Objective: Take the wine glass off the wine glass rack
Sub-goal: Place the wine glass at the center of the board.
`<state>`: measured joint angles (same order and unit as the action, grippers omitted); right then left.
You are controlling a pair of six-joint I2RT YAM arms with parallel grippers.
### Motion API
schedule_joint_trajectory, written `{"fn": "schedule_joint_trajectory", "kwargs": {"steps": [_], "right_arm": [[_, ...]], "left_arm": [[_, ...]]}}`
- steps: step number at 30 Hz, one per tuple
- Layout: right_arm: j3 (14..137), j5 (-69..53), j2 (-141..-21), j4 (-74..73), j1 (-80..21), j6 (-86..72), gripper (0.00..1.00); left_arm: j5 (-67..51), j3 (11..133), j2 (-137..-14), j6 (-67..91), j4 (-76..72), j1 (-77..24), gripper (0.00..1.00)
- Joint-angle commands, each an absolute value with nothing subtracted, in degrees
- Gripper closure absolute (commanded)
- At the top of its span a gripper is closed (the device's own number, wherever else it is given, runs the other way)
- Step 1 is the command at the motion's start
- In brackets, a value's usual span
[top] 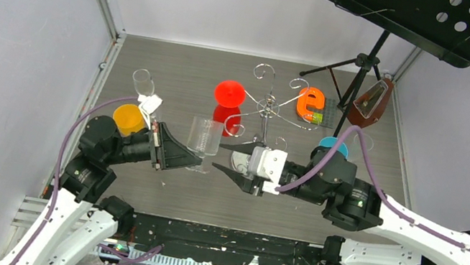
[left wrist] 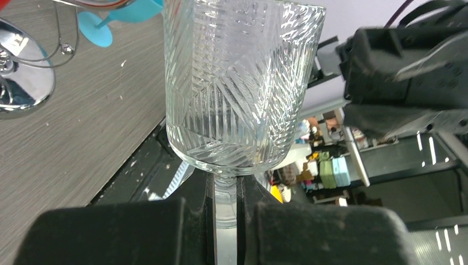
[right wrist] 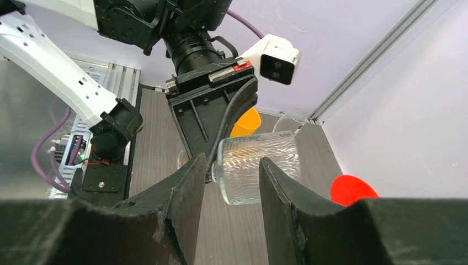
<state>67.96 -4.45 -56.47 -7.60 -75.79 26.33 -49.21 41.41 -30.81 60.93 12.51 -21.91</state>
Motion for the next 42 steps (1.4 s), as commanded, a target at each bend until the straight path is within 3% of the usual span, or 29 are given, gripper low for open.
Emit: {"fn": "schedule_joint_trajectory", "kwargs": {"steps": [1,13,18,31,42], "right_arm": [[75.22,-2.14,-56.22,-16.65,-76.11,22.41,0.52],[94.33,-3.42,-64.81,-43.32,-75.88,17.4,0.43],[96.68,-10.97,-66.97,-47.39,-73.82,16.01,0.42],[95.84,-34.01,-70.63,-46.7,-65.83,13.1,0.41],[88.89,-40.02,-70.76,-38.02,-66.08,8.56,0.42]], "left_arm": [[-55.0,46.35,-30.78,51.85,14.59,-22.15,1.0],[-58.57,56.02,-34.56,24.17,41.61,-22.15,1.0],[-60.2,58.92,-35.51,14.39,50.96,-22.15,1.0],[-55.76,62.29,-33.02,5.28,57.94,-31.8,1.0],[-54.64,62.91,-34.44,4.66,57.98,-32.86,1.0]]}}
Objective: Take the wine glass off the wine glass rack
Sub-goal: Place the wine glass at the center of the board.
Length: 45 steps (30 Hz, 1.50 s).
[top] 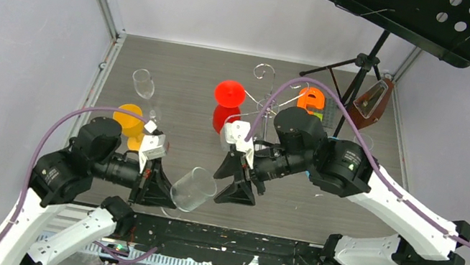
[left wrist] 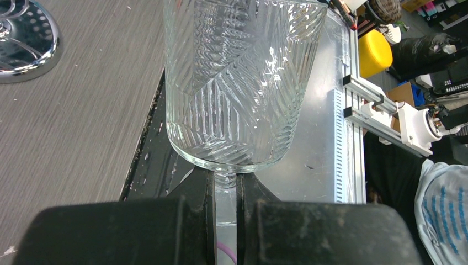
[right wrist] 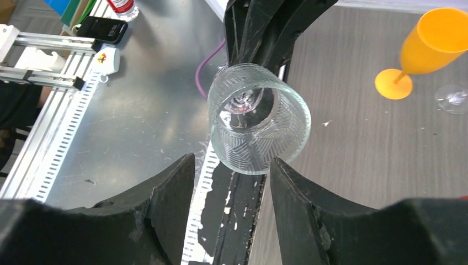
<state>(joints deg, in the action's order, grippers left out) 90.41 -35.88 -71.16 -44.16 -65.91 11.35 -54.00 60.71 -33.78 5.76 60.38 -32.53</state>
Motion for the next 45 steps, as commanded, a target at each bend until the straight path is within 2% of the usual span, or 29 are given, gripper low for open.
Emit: {"fn": "schedule_joint_trajectory", "kwargs": {"steps": [1,16,21,27,34,41,45], "right_arm": [[88.45,-40.72,-70.89,-37.78,-66.22,8.46,0.42],[86.18,-42.84,-73.8,-33.68,-68.27,6.96,0.45],[85.7,-43.87,-74.41,-33.18,-68.72,6.61,0.59],[84.11,-45.48,-74.74,-31.93,-68.81,5.77,0.7],[82.44,-47.81,-74.19,-30.13,-68.97,4.71,0.93],[79.41,-47.17,-72.52,-26.33,-69.17,2.96,0.94],[78.25,-45.79,-71.26,-24.91,-69.2,2.39,0.94]], "left_arm": [[-54.49,62.91,-34.52,4.66,57.94,-32.87,1.0],[-53.79,62.75,-35.02,4.95,57.7,-32.95,1.0],[-53.63,62.99,-35.18,5.07,57.62,-32.95,1.0],[-52.89,62.98,-35.58,5.43,57.14,-32.96,1.0],[-52.87,63.07,-35.92,6.21,55.89,-32.94,1.0],[-53.74,61.96,-35.95,6.95,54.73,-32.91,1.0],[-53.31,61.56,-35.9,6.76,54.84,-32.91,0.9]]}}
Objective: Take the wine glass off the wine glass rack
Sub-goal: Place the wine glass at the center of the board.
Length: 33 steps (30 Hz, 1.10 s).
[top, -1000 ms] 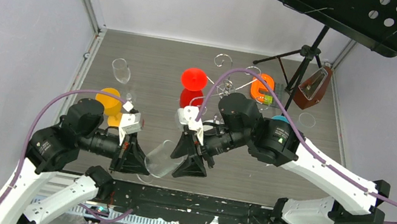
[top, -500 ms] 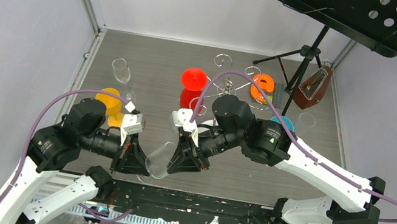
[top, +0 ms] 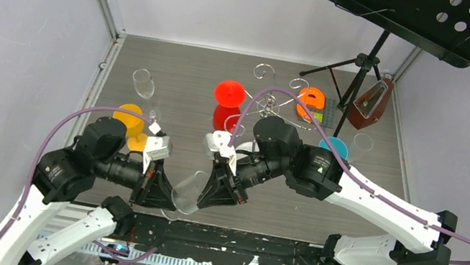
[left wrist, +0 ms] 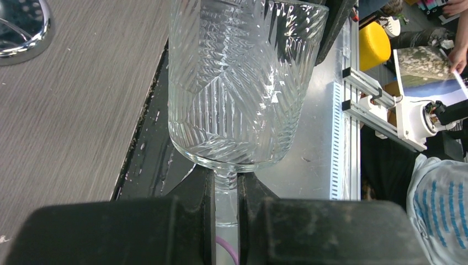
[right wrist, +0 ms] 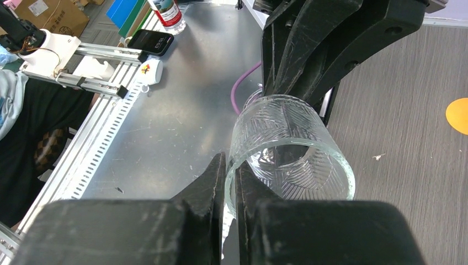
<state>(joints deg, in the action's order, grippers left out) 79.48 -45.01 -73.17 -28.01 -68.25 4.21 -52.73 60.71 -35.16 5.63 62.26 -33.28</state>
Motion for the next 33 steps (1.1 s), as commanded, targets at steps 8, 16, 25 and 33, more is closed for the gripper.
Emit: {"fn": "schedule_joint_trajectory", "kwargs": {"steps": [8,16,25,33], "right_arm": [[75.5,-41.91,-67.19,-24.53,-69.15,1.9,0.94],[69.04,-37.59,-60.11,-26.4,-69.17,0.23,0.94],[65.06,-20.97,-49.53,-43.29,-69.18,-4.18,0.94],[66.18,-3.76,-43.21,-56.94,-69.17,-14.69,0.94]], "left_arm": [[-51.19,60.98,-36.24,7.15,54.9,-32.94,0.58],[-45.89,61.56,-36.36,9.32,52.6,-32.93,0.26],[-39.05,61.54,-35.95,9.87,52.08,-32.91,0.12],[-37.36,60.81,-35.8,10.25,50.1,-32.92,0.0]]}}
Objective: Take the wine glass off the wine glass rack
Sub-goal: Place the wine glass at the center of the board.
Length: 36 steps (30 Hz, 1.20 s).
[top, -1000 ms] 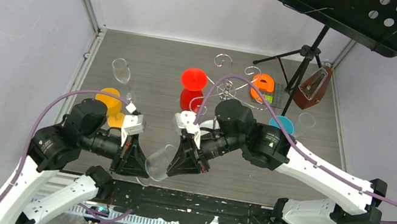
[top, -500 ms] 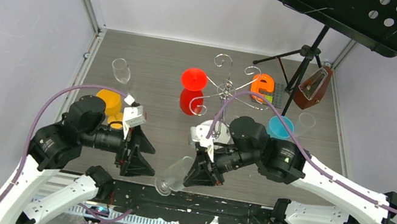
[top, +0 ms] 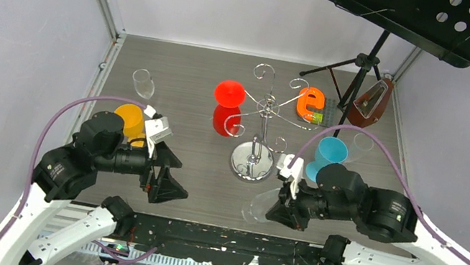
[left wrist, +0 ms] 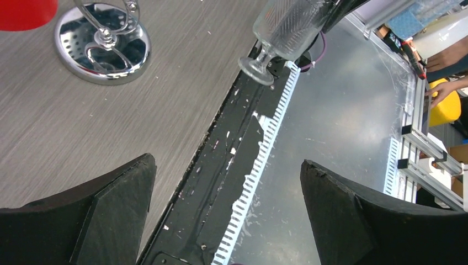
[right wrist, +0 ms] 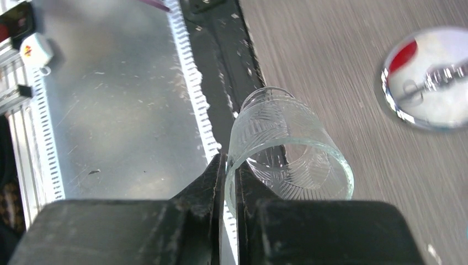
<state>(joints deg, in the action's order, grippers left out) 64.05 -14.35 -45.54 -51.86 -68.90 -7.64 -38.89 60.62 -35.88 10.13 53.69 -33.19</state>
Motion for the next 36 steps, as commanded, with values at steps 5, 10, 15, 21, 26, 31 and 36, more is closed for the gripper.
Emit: {"fn": "schedule_joint_trajectory", "kwargs": {"steps": [5,10,15,21,26,31,36], "right_arm": [[68.33,6.73,-43.21,-66.92,-69.13,-23.22,0.94],[69.65,16.54,-44.57,-73.54,-68.56,-28.44,0.94],[66.29,16.25,-43.41,-73.6,-60.44,-29.87,0.94],[62.25,13.3,-44.18,-71.39,-49.9,-27.76,0.94],[59.08,12.2,-44.68,-68.96,-41.85,-25.6,0.94],[56.0,12.35,-46.46,-67.09,-34.48,-23.96,0.94],[52.11,10.29,-46.93,-63.03,-26.37,-21.32,0.94]], "left_arm": [[-36.98,59.53,-35.66,9.85,49.6,-32.96,0.0],[-36.91,57.97,-35.47,9.38,48.99,-32.95,0.0],[-37.28,57.25,-34.89,8.47,48.89,-32.93,0.0],[-38.82,56.88,-34.0,8.28,48.31,-32.96,0.0],[-39.55,55.59,-32.86,9.45,47.12,-32.89,0.0],[-40.32,55.24,-31.55,10.14,46.62,-32.87,0.0],[-41.14,54.35,-29.8,10.93,45.85,-33.01,0.0]]}}
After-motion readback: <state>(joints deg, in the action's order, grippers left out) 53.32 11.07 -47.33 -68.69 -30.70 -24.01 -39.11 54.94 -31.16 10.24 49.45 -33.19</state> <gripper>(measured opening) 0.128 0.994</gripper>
